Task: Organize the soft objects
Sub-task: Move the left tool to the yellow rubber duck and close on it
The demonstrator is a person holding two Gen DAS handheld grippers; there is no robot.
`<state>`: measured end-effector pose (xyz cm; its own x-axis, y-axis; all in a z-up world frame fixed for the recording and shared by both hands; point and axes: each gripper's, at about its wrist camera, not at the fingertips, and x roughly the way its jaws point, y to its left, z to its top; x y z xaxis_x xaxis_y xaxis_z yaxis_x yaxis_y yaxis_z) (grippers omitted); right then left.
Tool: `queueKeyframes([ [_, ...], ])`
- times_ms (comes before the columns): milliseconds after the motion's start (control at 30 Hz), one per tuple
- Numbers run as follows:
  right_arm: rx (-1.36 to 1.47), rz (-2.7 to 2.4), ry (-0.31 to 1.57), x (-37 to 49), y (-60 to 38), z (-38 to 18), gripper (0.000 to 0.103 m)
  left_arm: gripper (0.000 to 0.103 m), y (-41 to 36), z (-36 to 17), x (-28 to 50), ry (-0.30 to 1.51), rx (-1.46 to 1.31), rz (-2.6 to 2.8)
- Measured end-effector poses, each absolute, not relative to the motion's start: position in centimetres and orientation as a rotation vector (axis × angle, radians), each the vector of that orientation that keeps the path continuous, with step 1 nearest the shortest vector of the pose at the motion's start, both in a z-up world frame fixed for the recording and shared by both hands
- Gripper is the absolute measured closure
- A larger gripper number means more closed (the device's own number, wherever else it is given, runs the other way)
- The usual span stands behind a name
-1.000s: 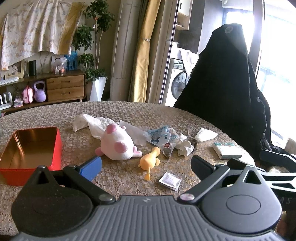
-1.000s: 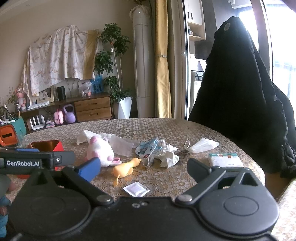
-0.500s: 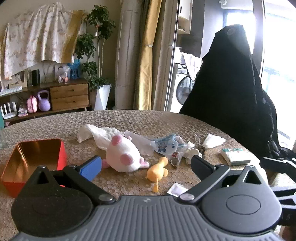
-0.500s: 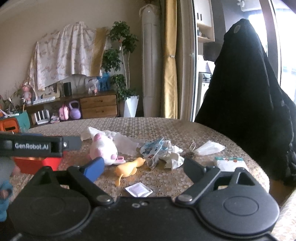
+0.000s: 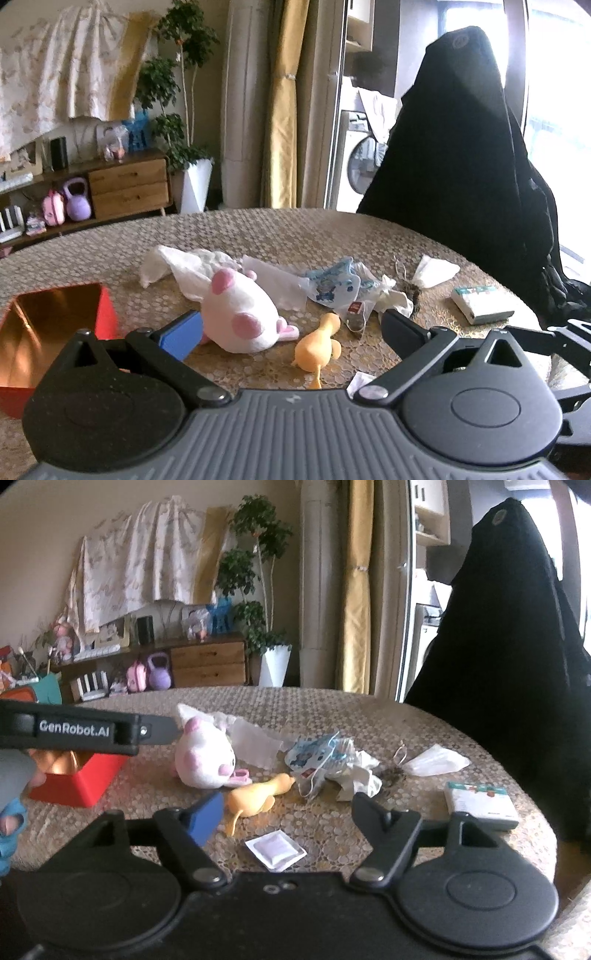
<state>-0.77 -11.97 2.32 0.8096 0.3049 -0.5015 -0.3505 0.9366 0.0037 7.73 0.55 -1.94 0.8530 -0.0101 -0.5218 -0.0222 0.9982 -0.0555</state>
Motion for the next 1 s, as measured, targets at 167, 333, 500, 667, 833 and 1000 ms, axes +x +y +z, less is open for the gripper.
queueKeyframes([
  [167, -0.152, 0.417, 0.591, 1.1, -11.2, 0.0, 0.029, 0.0, 0.5, -4.8, 10.6, 0.641, -0.068, -0.039],
  [333, -0.215, 0.48, 0.674, 3.1, -10.5, -3.0, 0.035, 0.001, -0.6, -7.4, 13.9, 0.692, -0.021, -0.093],
  [500, -0.246, 0.531, 0.73, 5.1, -10.1, -5.1, 0.043, 0.014, -2.1, -9.1, 17.3, 0.726, 0.036, -0.129],
  [667, -0.261, 0.553, 0.778, 7.1, -10.1, -6.8, 0.049, 0.033, -3.2, -11.2, 20.5, 0.789, 0.101, -0.151],
  [833, -0.251, 0.569, 0.804, 8.4, -10.2, -7.9, 0.051, 0.041, -3.9, -12.9, 22.3, 0.834, 0.16, -0.139],
  [1000, -0.262, 0.58, 0.784, 8.7, -10.2, -8.1, 0.052, 0.048, -3.8, -13.6, 22.9, 0.851, 0.157, -0.109],
])
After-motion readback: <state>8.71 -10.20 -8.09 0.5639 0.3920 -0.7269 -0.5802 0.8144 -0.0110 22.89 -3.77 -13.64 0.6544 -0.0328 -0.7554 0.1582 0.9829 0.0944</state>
